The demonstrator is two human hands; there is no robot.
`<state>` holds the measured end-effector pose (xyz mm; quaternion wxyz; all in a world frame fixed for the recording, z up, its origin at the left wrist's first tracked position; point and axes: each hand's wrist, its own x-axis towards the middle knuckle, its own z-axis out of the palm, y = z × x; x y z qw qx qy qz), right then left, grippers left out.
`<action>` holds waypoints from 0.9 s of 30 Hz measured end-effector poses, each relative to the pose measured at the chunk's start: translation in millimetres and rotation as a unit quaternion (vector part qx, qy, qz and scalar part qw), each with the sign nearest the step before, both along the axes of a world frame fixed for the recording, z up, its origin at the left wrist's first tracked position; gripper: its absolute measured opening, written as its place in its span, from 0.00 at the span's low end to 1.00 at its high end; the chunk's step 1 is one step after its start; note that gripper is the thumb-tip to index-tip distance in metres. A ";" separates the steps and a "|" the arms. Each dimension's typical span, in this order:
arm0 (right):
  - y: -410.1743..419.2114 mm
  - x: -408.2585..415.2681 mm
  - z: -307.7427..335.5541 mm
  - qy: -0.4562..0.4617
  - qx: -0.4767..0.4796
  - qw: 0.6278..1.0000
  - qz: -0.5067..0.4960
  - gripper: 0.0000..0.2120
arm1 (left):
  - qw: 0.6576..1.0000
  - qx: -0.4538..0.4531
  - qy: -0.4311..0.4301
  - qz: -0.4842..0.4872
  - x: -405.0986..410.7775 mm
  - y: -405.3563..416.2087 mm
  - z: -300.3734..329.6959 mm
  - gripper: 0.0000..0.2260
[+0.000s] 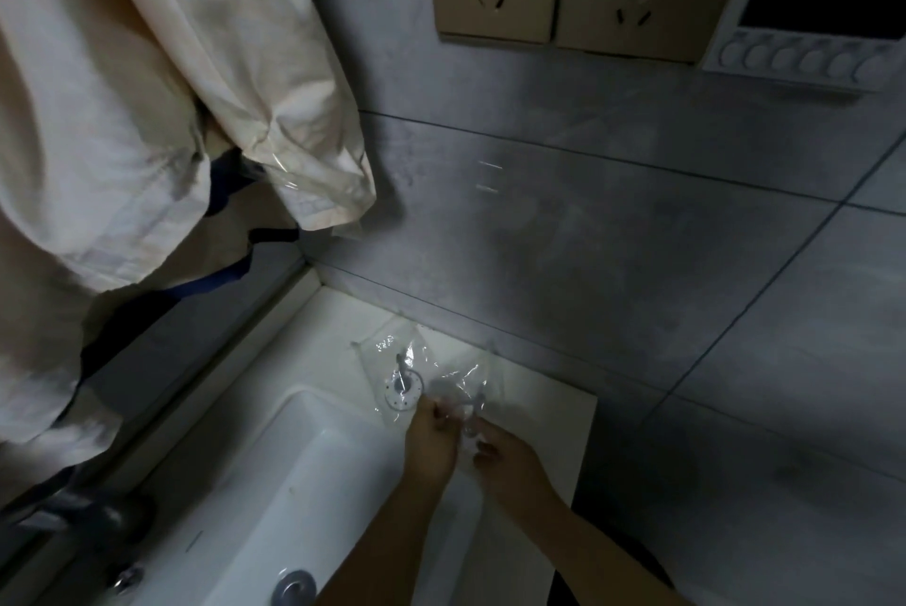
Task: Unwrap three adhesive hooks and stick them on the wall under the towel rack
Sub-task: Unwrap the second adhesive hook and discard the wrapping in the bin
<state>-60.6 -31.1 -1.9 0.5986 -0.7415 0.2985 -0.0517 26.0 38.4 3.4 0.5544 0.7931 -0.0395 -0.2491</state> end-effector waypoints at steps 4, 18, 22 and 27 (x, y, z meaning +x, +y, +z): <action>-7.2 -16.8 23.3 -0.016 0.008 0.999 -0.036 0.14 | 0.998 0.002 -0.048 -0.045 -11.4 1.8 15.8 0.04; -103.1 -115.8 137.3 -0.051 -0.014 0.998 0.018 0.35 | 0.954 -0.080 0.009 -0.289 -67.5 -17.9 107.4 0.04; -108.9 -150.1 145.0 -0.111 0.046 0.989 -0.082 0.22 | 0.951 -0.123 0.044 -0.280 -96.6 -38.4 117.5 0.04; -104.0 -179.9 150.2 -0.163 0.036 0.955 -0.245 0.09 | 0.952 -0.215 0.146 -0.160 -140.7 -61.6 117.5 0.11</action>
